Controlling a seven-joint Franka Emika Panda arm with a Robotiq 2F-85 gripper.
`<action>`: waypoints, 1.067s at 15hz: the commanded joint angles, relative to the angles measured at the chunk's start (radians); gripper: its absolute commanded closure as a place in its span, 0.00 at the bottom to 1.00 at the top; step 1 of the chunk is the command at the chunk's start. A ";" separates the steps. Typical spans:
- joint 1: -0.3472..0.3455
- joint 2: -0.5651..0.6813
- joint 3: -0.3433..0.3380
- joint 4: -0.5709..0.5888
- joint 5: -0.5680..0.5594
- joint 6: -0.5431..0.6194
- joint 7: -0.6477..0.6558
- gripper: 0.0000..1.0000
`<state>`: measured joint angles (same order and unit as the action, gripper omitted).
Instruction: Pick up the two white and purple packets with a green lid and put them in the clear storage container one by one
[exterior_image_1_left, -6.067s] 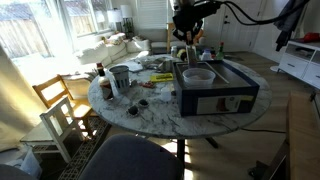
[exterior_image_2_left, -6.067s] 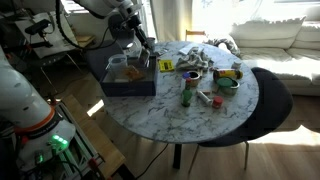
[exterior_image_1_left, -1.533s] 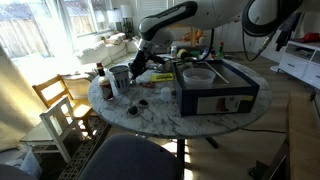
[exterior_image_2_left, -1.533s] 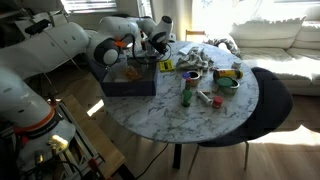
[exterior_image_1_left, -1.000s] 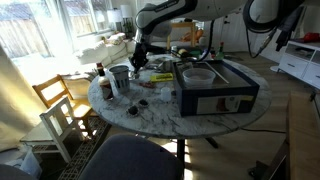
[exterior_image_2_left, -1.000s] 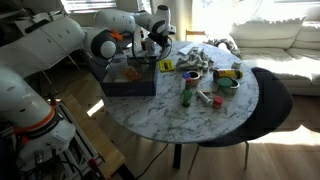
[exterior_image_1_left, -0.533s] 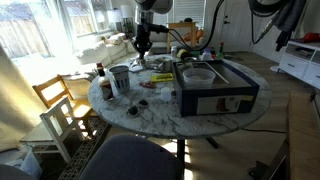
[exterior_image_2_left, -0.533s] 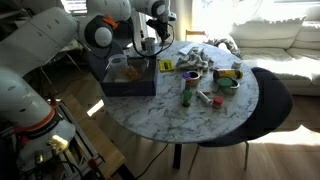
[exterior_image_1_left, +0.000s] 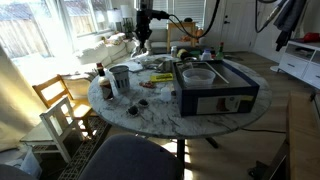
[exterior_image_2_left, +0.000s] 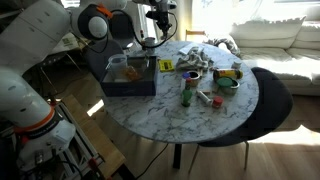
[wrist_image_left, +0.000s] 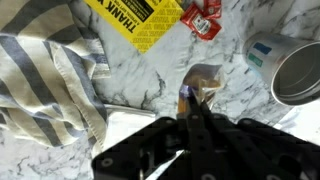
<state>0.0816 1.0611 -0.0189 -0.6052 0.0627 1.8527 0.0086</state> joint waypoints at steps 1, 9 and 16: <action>0.040 -0.060 -0.036 -0.127 -0.050 0.149 0.014 0.99; 0.077 -0.060 -0.042 -0.224 -0.048 0.400 0.108 0.98; 0.094 -0.119 -0.050 -0.319 -0.060 0.414 0.115 0.99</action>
<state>0.1616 0.9735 -0.0637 -0.8663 0.0147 2.2591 0.1252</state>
